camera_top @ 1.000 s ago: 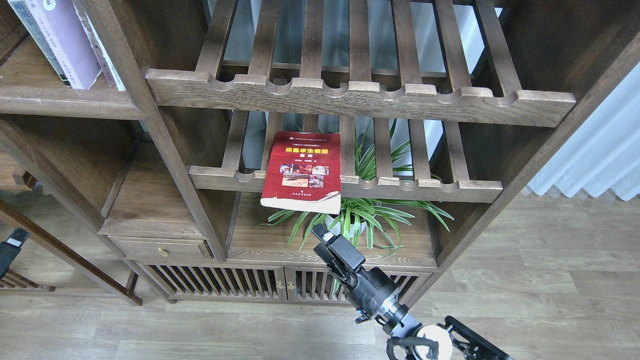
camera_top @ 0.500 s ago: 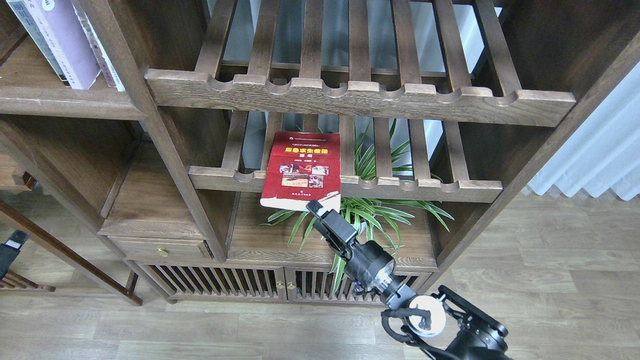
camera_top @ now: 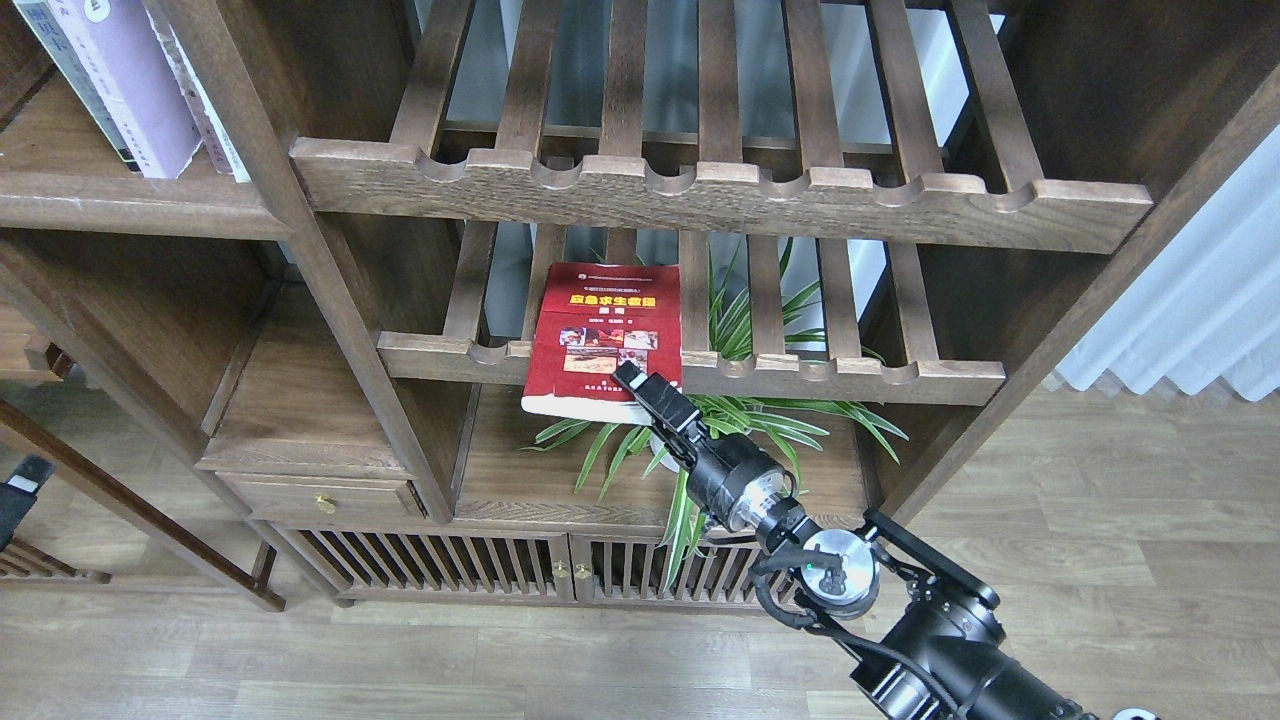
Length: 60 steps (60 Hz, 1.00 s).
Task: Organize books on shelf
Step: 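Reach the right gripper to the red book and tip it off the shelf, then grasp the red book with the left gripper beside the right gripper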
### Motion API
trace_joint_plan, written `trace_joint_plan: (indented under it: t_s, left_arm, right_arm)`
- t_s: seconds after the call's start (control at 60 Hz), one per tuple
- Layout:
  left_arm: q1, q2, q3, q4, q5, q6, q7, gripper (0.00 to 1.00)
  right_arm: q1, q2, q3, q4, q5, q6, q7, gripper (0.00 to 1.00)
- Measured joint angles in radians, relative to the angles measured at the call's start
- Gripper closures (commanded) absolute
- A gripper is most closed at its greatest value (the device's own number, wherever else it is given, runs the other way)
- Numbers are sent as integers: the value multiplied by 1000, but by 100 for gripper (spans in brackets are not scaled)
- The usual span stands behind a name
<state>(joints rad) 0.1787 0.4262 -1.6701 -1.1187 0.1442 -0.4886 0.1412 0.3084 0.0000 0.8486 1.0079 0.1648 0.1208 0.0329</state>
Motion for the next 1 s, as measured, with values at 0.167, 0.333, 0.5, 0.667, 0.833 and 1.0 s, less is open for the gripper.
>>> trace_joint_plan:
  t_s: [0.167, 0.333, 0.5, 0.667, 0.833, 1.0]
  left_arm:
    - [0, 0, 0, 0, 0, 0, 0, 1]
    - [0, 0, -1, 1, 0, 0, -3, 1]
    - [2, 1, -2, 3, 0, 0, -5, 1]
    - [4, -5, 37, -4, -44, 0, -8, 1]
    - [2, -1, 220, -13, -219, 0, -3, 1]
    - [-5, 7, 438, -32, -388, 0, -5, 1]
  right_arm:
    - [-1, 0, 5, 4, 15, 16, 0, 71]
    - [-18, 0, -2, 14, 29, 143, 1, 96]
    - [-58, 0, -42, 17, 25, 256, -10, 96]
    - [-164, 0, -62, 98, 13, 343, -30, 96]
    - [-259, 0, -65, 122, -51, 366, -81, 96]
    - [-331, 0, -65, 127, -86, 368, -141, 96]
